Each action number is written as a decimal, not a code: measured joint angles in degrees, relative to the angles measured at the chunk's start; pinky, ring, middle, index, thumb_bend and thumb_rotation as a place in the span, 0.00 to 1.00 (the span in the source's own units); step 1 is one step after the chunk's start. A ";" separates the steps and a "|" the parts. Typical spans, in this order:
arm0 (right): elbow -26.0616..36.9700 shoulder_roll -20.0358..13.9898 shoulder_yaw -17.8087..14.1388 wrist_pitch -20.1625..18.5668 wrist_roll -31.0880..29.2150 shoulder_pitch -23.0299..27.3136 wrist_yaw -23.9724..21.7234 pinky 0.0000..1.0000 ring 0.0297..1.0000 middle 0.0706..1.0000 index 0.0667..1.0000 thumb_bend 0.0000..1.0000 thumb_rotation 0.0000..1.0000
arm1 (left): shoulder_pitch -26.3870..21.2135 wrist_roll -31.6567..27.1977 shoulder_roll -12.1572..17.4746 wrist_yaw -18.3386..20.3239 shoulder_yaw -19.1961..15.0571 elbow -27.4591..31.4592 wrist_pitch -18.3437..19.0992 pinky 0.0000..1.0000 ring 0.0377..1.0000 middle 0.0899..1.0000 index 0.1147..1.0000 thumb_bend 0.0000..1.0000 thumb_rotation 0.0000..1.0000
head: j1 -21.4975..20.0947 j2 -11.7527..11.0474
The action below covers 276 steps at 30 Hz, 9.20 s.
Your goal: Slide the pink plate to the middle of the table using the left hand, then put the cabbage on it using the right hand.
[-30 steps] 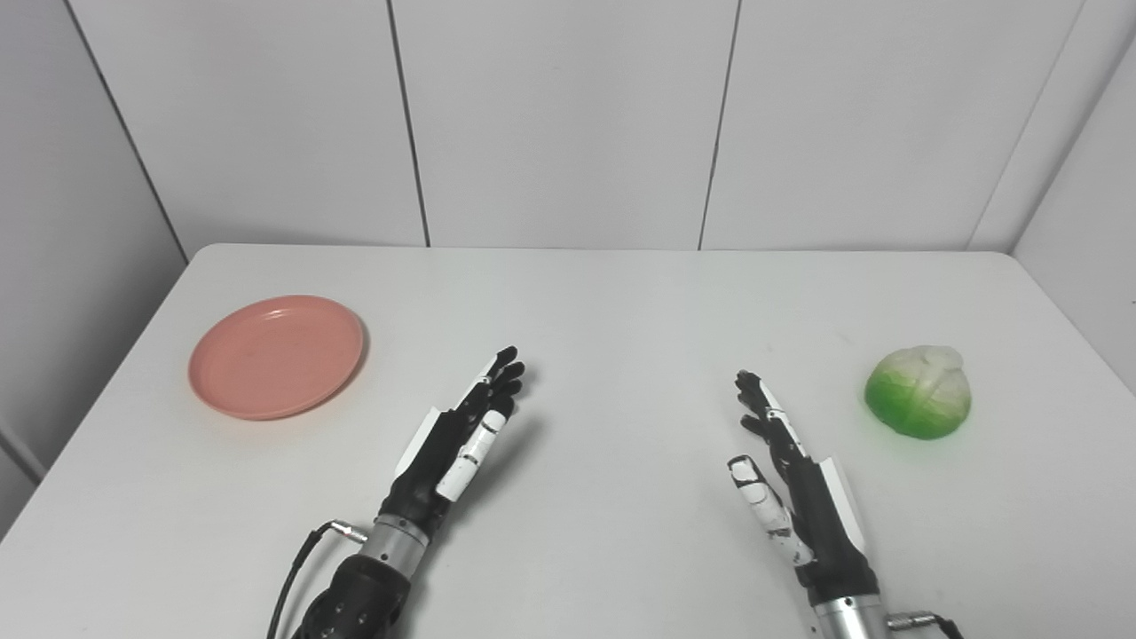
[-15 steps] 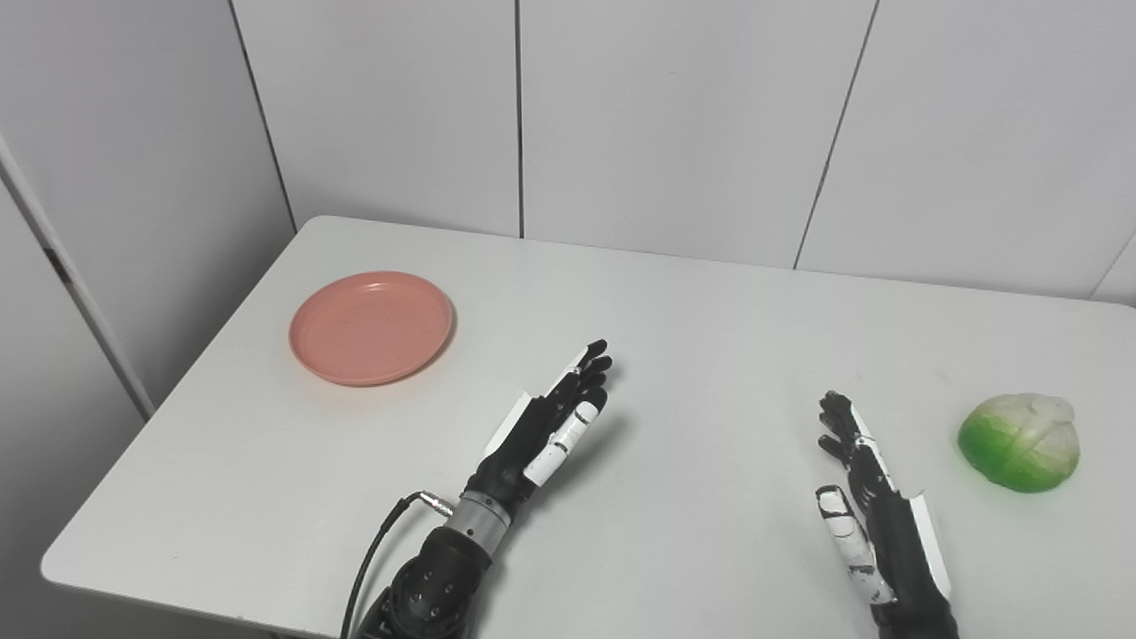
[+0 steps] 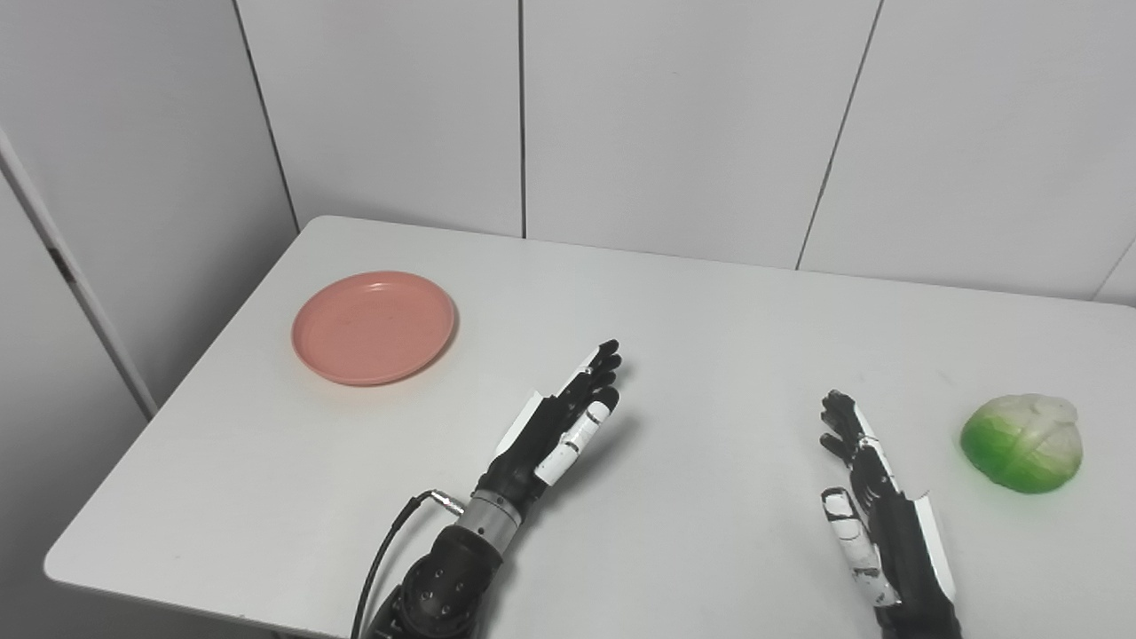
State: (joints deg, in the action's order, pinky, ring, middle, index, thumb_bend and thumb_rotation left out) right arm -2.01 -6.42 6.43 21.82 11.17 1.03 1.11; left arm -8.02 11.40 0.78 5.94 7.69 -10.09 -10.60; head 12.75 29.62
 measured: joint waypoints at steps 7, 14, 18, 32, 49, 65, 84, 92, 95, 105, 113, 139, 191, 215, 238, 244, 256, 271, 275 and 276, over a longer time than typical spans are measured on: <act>0.27 0.31 0.03 -0.02 1.10 0.01 0.03 0.88 0.92 0.92 0.92 0.35 1.00 | 0.61 -0.86 -0.02 -0.11 -0.46 1.25 0.28 0.93 0.95 0.96 0.96 0.50 1.00 | 0.00 0.26; 0.44 0.61 0.06 -0.02 1.22 0.03 0.04 0.89 0.92 0.92 0.93 0.35 1.00 | 2.15 -3.55 -0.24 -0.05 -0.77 3.87 2.62 0.93 0.95 0.96 0.95 0.50 1.00 | 0.35 0.18; 0.45 0.61 0.06 -0.05 1.72 0.10 0.04 0.89 0.92 0.92 0.93 0.36 1.00 | 2.50 -3.85 -0.09 0.09 -0.77 5.75 4.97 0.93 0.95 0.96 0.95 0.50 1.00 | 0.88 0.09; 0.50 0.74 -0.20 -0.07 1.75 0.14 0.04 0.89 0.93 0.93 0.92 0.36 1.00 | -0.92 -8.86 2.49 1.14 -5.29 13.73 11.29 0.94 0.94 0.95 0.95 0.50 1.00 | 2.02 -0.09; 0.55 0.78 -0.33 -0.08 0.94 0.13 -0.26 0.89 0.92 0.93 0.92 0.37 1.00 | -8.50 -13.12 6.43 -0.36 -13.91 17.26 13.04 0.90 0.91 0.93 0.91 0.50 1.00 | 3.51 -0.18; 0.76 0.80 -0.37 -0.33 1.00 0.05 -0.29 0.89 0.92 0.92 0.92 0.36 1.00 | -14.29 -20.06 13.58 -2.91 -23.50 9.46 15.20 0.87 0.88 0.89 0.88 0.49 0.99 | 4.04 0.09; 0.91 0.60 -0.51 -0.35 -1.01 -0.06 -0.62 0.91 0.93 0.93 0.93 0.35 1.00 | -16.83 -22.62 17.78 -6.28 -30.51 -0.87 13.91 0.83 0.85 0.84 0.82 0.41 0.94 | 5.45 0.53; 1.33 0.47 -0.51 -1.40 -1.63 -0.18 -0.68 0.92 0.94 0.93 0.93 0.34 1.00 | -17.52 -23.84 19.69 -6.80 -31.29 -6.05 12.88 0.85 0.87 0.87 0.84 0.42 0.97 | 5.80 0.97; 1.45 0.43 -0.51 -1.47 -1.68 -0.25 -0.68 0.91 0.94 0.93 0.93 0.34 1.00 | -17.71 -24.06 20.29 -6.80 -31.62 -7.71 12.08 0.86 0.88 0.87 0.84 0.42 0.98 | 5.89 0.97; 1.62 0.34 -0.51 -1.77 -1.64 -0.33 -0.68 0.91 0.94 0.93 0.93 0.33 1.00 | -17.91 -26.37 22.01 -5.92 -31.78 -12.02 11.54 0.85 0.87 0.87 0.84 0.42 0.96 | 6.06 1.32; 1.74 0.26 -0.52 -1.94 -1.95 -0.37 -1.20 0.92 0.94 0.93 0.93 0.32 1.00 | -17.94 -28.17 22.76 -5.68 -31.81 -15.82 12.03 0.88 0.89 0.90 0.87 0.45 0.90 | 6.15 1.58; 2.28 0.29 -0.74 -3.09 -2.01 -0.45 -1.76 0.90 0.93 0.92 0.92 0.32 1.00 | -19.95 -27.58 24.53 -3.30 -29.28 -32.14 8.41 0.86 0.88 0.89 0.89 0.39 0.98 | 5.71 2.29; 3.54 0.64 -1.11 -5.92 0.72 -0.81 -1.97 0.89 0.92 0.91 0.92 0.36 1.00 | -18.13 -30.11 13.89 1.46 -20.77 -22.19 12.08 0.94 0.93 0.94 0.92 0.42 1.00 | 0.97 5.01; 3.56 1.96 -0.79 -6.52 4.86 -0.75 -0.87 0.88 0.92 0.92 0.92 0.35 1.00 | -13.53 -26.88 7.23 3.95 -11.01 -8.60 20.16 0.90 0.90 0.91 0.90 0.41 1.00 | -8.79 5.62; 3.40 2.95 -0.55 -6.56 7.26 -0.47 0.14 0.88 0.92 0.92 0.92 0.35 1.00 | -9.07 -25.85 5.48 7.76 -3.67 -1.93 20.84 0.91 0.92 0.93 0.92 0.42 1.00 | -17.75 7.38; 3.50 3.11 -0.63 -6.86 7.64 -0.47 0.20 0.88 0.92 0.92 0.93 0.35 1.00 | -8.83 -25.53 5.42 7.75 -3.57 -1.63 20.79 0.92 0.92 0.92 0.92 0.43 1.00 | -20.56 8.00; 3.67 3.66 -0.78 -8.07 10.02 -0.16 1.72 0.87 0.91 0.91 0.92 0.37 1.00 | -9.72 -26.04 4.13 9.10 -5.74 -6.33 15.68 0.92 0.92 0.93 0.92 0.46 1.00 | -25.92 6.60; 9.61 2.75 -2.33 -12.78 19.41 1.85 2.43 0.79 0.85 0.86 0.90 0.68 0.83 | -11.79 -26.05 3.62 10.23 -6.81 -12.10 10.01 0.88 0.89 0.90 0.89 0.48 1.00 | -31.46 5.10; 9.78 2.17 -3.28 -12.82 20.32 3.90 3.43 0.79 0.84 0.85 0.89 0.73 0.80 | -12.44 -26.08 3.87 10.79 -7.32 -13.52 9.42 0.89 0.89 0.90 0.88 0.48 1.00 | -33.22 4.57; 9.87 2.07 -3.52 -12.87 20.40 4.42 3.54 0.78 0.84 0.86 0.89 0.73 0.78 | -12.67 -26.11 3.94 11.07 -7.53 -14.08 9.22 0.89 0.89 0.90 0.89 0.48 1.00 | -33.83 4.48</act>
State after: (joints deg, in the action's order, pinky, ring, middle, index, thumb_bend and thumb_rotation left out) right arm 7.86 -4.35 2.91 8.95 31.57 5.45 4.65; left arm -20.69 -14.70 4.72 17.01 0.16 -24.17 -1.38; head -21.09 34.10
